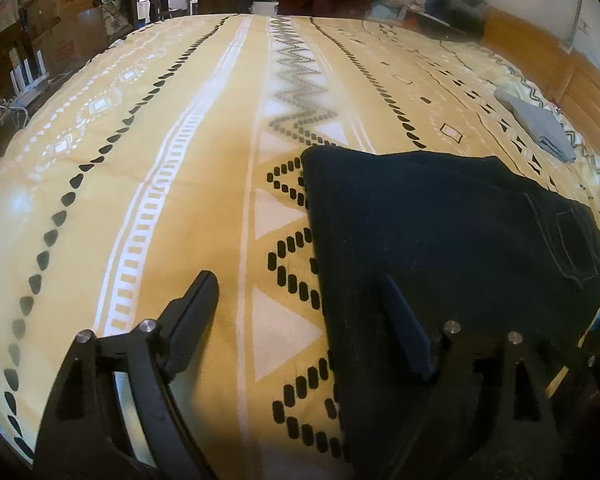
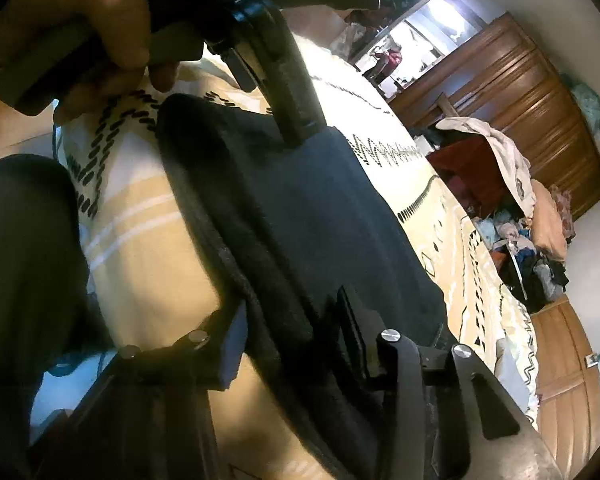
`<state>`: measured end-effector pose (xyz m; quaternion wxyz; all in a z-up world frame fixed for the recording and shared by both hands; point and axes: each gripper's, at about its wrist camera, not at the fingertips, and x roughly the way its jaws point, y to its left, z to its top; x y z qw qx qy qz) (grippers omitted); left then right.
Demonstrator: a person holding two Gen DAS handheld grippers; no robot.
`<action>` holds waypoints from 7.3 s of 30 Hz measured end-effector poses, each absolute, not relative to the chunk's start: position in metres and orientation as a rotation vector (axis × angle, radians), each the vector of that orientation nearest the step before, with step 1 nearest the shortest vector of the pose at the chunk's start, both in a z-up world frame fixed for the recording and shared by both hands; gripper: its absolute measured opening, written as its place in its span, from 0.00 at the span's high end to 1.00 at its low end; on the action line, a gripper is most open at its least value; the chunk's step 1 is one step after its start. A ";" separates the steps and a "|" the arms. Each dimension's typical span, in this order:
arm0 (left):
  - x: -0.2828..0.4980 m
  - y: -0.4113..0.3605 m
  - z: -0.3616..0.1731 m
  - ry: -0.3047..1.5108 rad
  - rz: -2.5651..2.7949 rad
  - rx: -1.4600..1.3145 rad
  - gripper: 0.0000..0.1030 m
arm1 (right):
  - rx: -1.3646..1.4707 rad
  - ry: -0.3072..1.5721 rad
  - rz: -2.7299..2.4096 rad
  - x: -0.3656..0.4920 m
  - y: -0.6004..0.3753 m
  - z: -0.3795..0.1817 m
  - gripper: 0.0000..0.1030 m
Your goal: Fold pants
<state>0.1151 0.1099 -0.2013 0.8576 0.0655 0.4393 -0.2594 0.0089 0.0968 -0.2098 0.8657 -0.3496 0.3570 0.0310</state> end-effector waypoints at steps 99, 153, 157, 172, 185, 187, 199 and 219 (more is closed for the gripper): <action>-0.043 -0.380 -0.186 1.046 -1.233 0.371 0.30 | 1.194 0.548 -0.105 -0.268 -0.401 -0.197 0.66; -0.060 -0.084 -0.207 1.157 -1.192 -0.029 0.32 | 0.470 1.035 0.250 0.018 -0.333 -0.135 0.90; -0.064 -0.079 -0.219 1.167 -1.185 -0.008 0.32 | 0.402 1.150 0.249 0.086 -0.297 -0.178 0.93; -0.039 -0.022 -0.218 1.175 -1.065 -0.144 0.32 | 0.426 1.152 0.255 0.018 -0.252 -0.194 0.97; -0.037 -0.008 -0.201 1.094 -1.011 -0.165 0.32 | 0.381 1.043 0.243 -0.083 -0.213 -0.154 0.95; -0.034 -0.012 -0.201 1.090 -1.011 -0.160 0.32 | 0.357 1.105 0.280 -0.096 -0.197 -0.168 0.95; -0.076 -0.089 -0.196 1.084 -1.222 0.023 0.33 | 0.503 0.949 -0.030 -0.198 -0.322 -0.140 0.97; 0.027 -0.087 -0.246 1.402 -1.292 -0.283 0.38 | 0.923 1.160 0.026 -0.148 -0.489 -0.222 0.40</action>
